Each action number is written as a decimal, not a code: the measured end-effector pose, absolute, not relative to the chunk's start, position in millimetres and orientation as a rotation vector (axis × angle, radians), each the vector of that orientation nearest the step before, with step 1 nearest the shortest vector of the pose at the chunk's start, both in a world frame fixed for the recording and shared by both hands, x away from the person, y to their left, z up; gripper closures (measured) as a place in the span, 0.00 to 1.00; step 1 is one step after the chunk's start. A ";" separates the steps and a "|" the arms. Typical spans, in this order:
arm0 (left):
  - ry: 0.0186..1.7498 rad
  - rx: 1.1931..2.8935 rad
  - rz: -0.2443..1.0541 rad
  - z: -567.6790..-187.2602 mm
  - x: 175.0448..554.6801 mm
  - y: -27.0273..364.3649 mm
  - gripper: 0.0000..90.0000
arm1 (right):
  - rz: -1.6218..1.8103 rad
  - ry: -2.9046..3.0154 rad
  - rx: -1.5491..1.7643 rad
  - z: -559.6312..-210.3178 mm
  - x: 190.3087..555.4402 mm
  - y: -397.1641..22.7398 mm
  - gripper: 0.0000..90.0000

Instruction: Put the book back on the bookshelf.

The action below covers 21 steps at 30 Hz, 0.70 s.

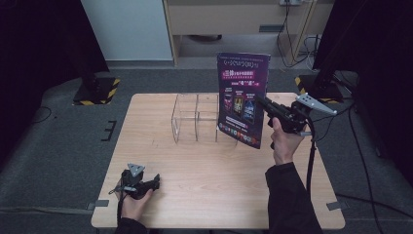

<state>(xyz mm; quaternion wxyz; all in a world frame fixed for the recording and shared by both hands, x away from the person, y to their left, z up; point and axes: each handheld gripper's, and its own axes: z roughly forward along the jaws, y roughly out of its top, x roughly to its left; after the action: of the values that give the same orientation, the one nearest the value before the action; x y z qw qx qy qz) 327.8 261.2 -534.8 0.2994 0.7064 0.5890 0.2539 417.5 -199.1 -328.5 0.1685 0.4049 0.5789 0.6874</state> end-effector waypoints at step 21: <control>1.561 1.879 0.674 -534.8 328.0 261.3 0.15 | 1.829 1.608 1.190 -354.5 449.3 -179.1 0.94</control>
<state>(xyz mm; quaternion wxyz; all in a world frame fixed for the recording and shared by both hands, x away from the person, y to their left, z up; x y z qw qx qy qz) 328.0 261.3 -534.8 0.2990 0.7076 0.5879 0.2536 449.3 -179.1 -354.5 0.2139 0.4288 0.5794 0.6593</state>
